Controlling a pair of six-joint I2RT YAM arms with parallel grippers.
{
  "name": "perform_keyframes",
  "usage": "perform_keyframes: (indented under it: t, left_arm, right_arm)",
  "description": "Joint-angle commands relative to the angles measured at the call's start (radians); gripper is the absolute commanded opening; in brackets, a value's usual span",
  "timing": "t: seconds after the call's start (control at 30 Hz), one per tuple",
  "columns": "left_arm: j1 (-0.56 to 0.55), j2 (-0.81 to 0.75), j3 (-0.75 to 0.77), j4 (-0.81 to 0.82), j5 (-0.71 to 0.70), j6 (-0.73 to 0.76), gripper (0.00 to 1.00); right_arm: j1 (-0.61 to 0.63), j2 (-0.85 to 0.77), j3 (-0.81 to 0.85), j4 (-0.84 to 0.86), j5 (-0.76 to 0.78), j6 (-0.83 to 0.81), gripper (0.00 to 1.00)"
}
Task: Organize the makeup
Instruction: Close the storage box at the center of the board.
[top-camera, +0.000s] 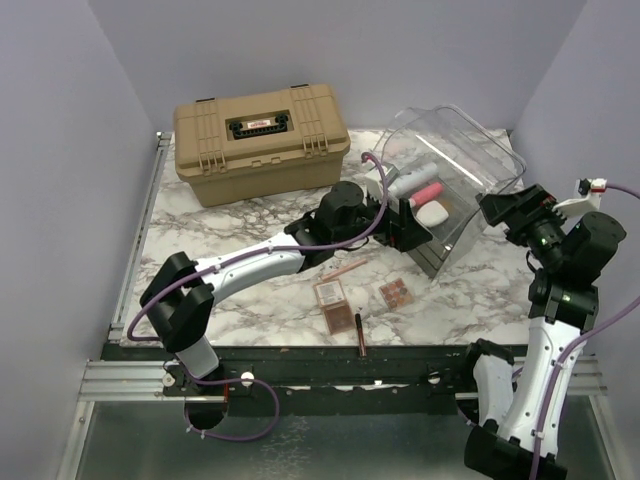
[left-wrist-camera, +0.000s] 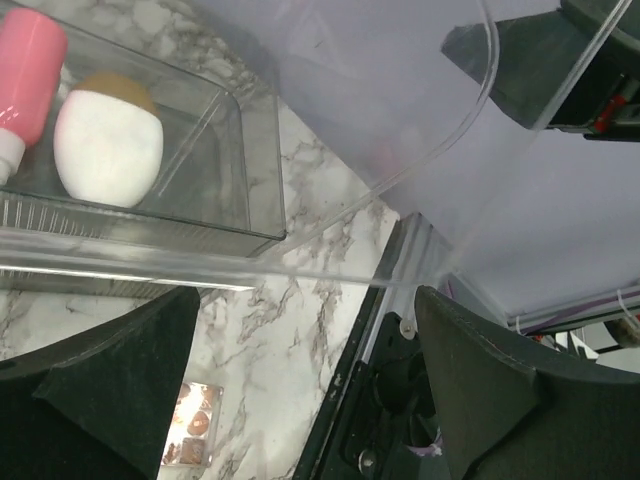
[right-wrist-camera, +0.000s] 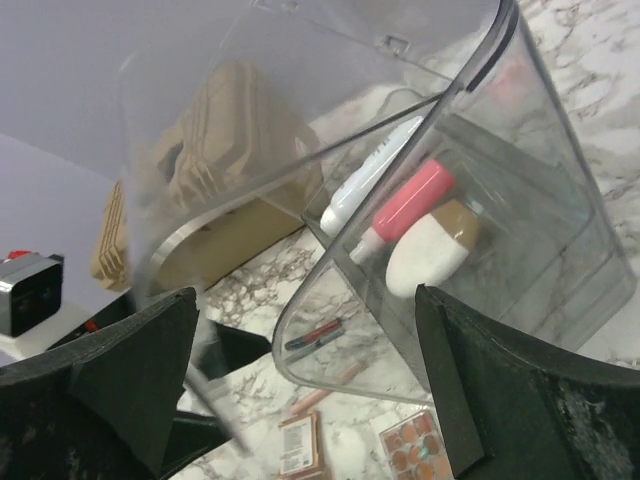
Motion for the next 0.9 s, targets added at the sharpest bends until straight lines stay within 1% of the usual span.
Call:
perform_keyframes:
  t: [0.0, 0.33, 0.4, 0.5, 0.67, 0.77, 0.8, 0.87]
  left_arm:
    - [-0.002, -0.038, -0.035, 0.009, -0.037, 0.015, 0.90]
    - [-0.002, -0.062, -0.094, 0.017, -0.057, 0.019, 0.91]
    - [-0.002, -0.067, -0.103, 0.017, -0.062, 0.020, 0.91]
    - [0.000, -0.077, -0.123, 0.017, -0.080, 0.019, 0.91]
    - [0.003, -0.101, -0.179, 0.020, -0.149, -0.001, 0.90]
    - [0.011, -0.103, -0.220, 0.032, -0.186, -0.016, 0.91]
    - [0.021, -0.100, -0.233, 0.037, -0.193, -0.030, 0.91]
    - [0.046, -0.093, -0.264, 0.067, -0.186, -0.066, 0.91]
  right_arm:
    - [0.014, -0.041, 0.005, -0.104, -0.003, 0.032, 0.95]
    - [0.053, -0.092, 0.028, -0.220, 0.044, 0.035, 0.94]
    - [0.054, -0.106, 0.025, -0.209, 0.018, 0.035, 0.93]
    - [0.056, -0.101, 0.020, -0.136, -0.093, 0.041, 0.92]
    - [0.057, -0.081, 0.024, -0.060, -0.158, 0.048, 0.89]
    - [0.057, -0.062, 0.054, -0.032, -0.198, 0.058, 0.84]
    - [0.058, -0.054, 0.074, -0.036, -0.199, 0.052, 0.83]
    - [0.058, -0.032, 0.120, -0.048, -0.197, 0.027, 0.80]
